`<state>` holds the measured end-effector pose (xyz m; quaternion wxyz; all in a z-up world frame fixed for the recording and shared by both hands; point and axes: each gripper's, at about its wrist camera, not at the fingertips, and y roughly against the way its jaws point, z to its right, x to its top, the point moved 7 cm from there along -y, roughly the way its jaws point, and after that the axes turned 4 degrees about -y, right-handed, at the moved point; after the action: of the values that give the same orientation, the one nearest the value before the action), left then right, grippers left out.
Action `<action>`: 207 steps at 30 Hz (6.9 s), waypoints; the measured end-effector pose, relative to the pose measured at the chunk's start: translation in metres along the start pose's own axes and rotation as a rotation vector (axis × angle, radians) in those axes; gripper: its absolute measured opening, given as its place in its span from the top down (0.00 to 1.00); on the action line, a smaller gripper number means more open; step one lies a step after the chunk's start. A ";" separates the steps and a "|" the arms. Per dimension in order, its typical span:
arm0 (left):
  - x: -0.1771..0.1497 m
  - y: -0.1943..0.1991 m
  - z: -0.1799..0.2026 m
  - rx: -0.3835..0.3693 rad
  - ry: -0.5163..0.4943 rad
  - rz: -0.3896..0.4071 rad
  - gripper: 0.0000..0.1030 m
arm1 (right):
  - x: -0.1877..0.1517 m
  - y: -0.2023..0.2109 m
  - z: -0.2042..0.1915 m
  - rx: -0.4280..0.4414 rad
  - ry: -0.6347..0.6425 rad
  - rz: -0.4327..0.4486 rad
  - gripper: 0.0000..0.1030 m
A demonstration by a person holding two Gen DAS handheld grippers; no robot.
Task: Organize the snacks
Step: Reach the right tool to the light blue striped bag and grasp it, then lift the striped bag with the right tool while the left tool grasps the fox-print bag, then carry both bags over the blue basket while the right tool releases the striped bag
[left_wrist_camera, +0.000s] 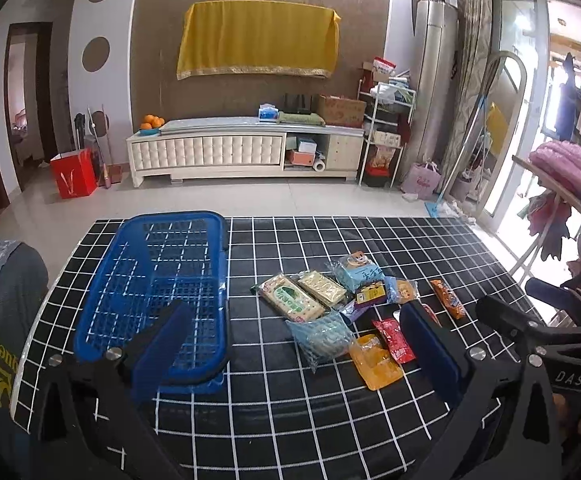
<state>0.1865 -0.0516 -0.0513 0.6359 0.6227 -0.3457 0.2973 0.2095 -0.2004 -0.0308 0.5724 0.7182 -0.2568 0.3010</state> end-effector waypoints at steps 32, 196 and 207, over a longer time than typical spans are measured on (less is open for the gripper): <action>-0.039 -0.078 -0.073 0.170 0.095 -0.167 0.00 | -0.055 -0.192 -0.066 0.089 0.201 -0.401 0.01; 0.024 -0.115 -0.250 0.004 0.223 -0.289 0.33 | 0.065 -0.207 -0.237 0.018 0.384 -0.285 0.33; 0.012 -0.122 -0.256 0.012 0.229 -0.315 0.33 | 0.073 -0.203 -0.228 -0.057 0.387 -0.220 0.08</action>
<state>0.3102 0.1970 -0.1092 0.7059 0.6350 -0.1678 0.2651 0.3731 0.0632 -0.0757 0.6604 0.6543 -0.0707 0.3617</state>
